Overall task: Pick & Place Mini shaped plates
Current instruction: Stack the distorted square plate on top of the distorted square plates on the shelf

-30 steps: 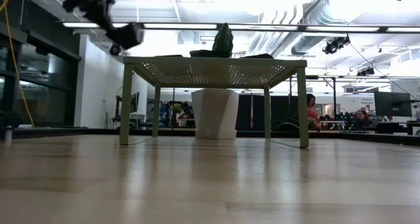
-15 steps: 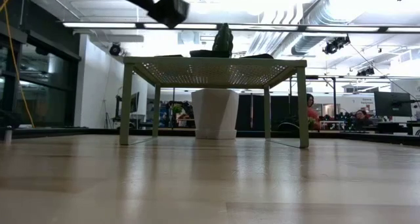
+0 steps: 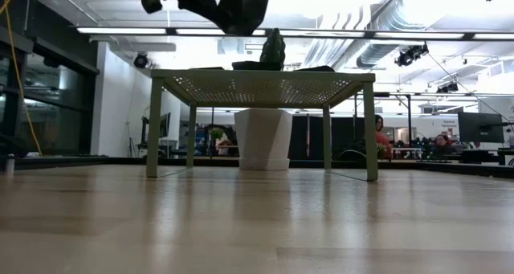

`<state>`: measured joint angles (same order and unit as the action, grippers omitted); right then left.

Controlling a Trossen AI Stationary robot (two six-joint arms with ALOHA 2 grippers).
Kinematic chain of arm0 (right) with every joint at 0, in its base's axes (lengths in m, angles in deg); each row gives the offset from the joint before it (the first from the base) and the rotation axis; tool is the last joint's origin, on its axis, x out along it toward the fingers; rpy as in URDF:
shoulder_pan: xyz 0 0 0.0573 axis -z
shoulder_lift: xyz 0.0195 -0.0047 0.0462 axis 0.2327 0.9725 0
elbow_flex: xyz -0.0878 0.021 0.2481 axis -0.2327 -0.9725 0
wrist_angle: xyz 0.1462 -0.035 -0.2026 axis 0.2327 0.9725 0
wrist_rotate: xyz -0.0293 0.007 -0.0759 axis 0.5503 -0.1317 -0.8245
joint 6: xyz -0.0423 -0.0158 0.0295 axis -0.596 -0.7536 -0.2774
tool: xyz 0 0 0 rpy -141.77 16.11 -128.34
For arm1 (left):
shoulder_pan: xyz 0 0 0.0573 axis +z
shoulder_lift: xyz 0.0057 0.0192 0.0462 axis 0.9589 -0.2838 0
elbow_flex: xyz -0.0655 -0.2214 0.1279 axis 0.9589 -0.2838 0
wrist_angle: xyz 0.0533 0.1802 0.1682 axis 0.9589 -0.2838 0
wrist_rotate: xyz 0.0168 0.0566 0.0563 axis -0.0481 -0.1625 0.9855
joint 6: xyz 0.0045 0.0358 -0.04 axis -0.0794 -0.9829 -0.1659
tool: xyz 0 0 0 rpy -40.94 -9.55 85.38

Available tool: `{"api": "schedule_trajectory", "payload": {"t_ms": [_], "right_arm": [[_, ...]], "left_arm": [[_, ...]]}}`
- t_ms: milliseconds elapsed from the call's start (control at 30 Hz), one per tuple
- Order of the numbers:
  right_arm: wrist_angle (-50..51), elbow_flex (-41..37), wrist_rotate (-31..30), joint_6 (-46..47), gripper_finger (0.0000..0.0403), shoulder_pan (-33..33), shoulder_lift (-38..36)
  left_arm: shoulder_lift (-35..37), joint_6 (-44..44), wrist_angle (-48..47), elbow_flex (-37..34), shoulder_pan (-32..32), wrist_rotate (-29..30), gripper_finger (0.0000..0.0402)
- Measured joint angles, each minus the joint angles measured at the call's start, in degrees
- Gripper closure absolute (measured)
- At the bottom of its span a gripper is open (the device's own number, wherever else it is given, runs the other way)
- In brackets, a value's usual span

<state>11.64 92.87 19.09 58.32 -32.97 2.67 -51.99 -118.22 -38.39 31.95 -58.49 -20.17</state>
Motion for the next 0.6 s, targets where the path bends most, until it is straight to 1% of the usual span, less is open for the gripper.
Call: {"api": "schedule_trajectory", "payload": {"t_ms": [67,133,367,433,600], "right_arm": [[0.0,0.0,0.0,0.1,0.0289,0.0,-0.7],[0.1,0.0,0.0,0.1,0.0289,0.0,-1.4],[0.1,0.0,-0.4,0.0,0.0289,0.0,-2.7],[0.0,0.0,-0.8,-0.3,0.0289,0.0,-2.7],[0.0,0.0,-1.4,-0.6,0.0289,0.0,-2.7]], "left_arm": [[-0.5,-5.6,0.2,0.0,-0.6,0.3,0.0401],[-0.6,-8.4,0.7,0.0,-1.2,1.0,0.0401],[-1.1,-14.1,2.4,0.0,-1.1,1.7,0.0401],[-1.5,-16.2,3.6,0.0,-0.5,1.9,0.0401],[-3.5,-18.4,2.7,0.1,2.0,1.8,0.0401]]}}
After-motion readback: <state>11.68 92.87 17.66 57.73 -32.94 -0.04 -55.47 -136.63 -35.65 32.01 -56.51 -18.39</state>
